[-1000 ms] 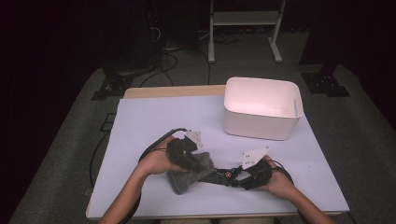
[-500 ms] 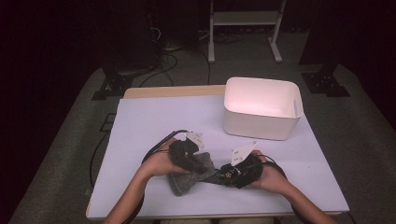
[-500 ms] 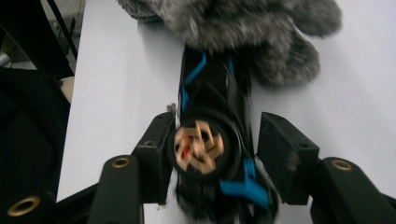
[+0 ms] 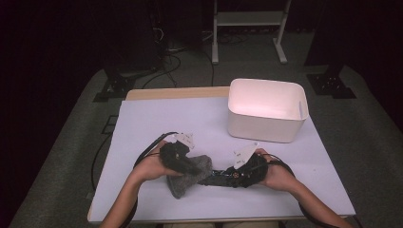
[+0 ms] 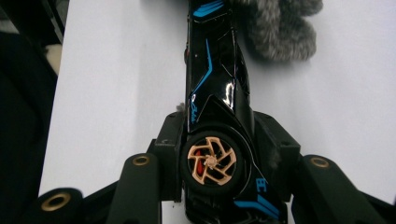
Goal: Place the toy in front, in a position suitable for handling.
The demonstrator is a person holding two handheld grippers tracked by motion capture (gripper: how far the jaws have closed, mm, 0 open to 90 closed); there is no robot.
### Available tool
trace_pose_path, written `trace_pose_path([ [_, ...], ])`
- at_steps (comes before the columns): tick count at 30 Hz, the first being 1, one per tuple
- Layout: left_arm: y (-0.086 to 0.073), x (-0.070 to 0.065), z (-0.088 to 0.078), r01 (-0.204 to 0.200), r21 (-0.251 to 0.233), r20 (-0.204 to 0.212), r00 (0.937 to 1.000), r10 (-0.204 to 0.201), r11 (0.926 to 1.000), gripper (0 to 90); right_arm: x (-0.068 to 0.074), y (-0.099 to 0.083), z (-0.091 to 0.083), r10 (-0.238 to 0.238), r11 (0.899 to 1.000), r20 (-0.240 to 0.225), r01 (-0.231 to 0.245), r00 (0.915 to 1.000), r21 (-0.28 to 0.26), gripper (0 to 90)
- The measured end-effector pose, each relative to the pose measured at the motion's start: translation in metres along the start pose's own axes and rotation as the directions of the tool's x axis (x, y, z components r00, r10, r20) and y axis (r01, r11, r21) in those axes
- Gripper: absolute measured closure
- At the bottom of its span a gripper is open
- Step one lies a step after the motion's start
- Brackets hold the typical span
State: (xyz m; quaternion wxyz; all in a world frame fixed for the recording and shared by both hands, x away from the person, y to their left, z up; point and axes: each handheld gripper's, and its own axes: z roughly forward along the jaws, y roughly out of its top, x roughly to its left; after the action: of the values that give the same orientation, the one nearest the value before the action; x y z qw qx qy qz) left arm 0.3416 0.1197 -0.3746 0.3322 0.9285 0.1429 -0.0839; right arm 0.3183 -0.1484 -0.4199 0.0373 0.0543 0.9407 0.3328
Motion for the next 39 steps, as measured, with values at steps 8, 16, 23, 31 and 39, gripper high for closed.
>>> trace_pose_path([
  [8, -0.007, 0.003, -0.002, 0.019, -0.01, 0.002, 0.9998, -0.019, 0.9998, 81.3, -0.002, -0.018, -0.017, -0.007, 1.0, 0.011, 0.006, 0.9999, 0.026, 56.8],
  [16, 0.024, -0.008, 0.013, -0.045, -0.019, 0.043, 0.998, 0.046, 0.9988, 81.3, -0.002, -0.025, -0.02, 0.022, 1.0, 0.016, -0.022, 0.9996, 0.006, 56.8],
  [23, 0.057, -0.017, 0.041, -0.113, 0.015, 0.079, 0.9907, 0.111, 0.9935, 81.3, -0.001, -0.027, -0.02, 0.018, 1.0, 0.023, -0.017, 0.9996, -0.012, 56.8],
  [31, 0.039, -0.009, 0.032, -0.066, 0.018, 0.058, 0.9962, 0.065, 0.9976, 81.3, -0.001, -0.029, -0.02, 0.021, 1.0, 0.018, -0.021, 0.9996, -0.021, 56.8],
  [39, 0.011, 0.0, 0.026, 0.002, -0.005, 0.042, 0.9991, -0.002, 1.0, 79.6, -0.002, -0.027, -0.02, 0.028, 1.0, 0.016, -0.028, 0.9995, -0.004, 56.8],
])
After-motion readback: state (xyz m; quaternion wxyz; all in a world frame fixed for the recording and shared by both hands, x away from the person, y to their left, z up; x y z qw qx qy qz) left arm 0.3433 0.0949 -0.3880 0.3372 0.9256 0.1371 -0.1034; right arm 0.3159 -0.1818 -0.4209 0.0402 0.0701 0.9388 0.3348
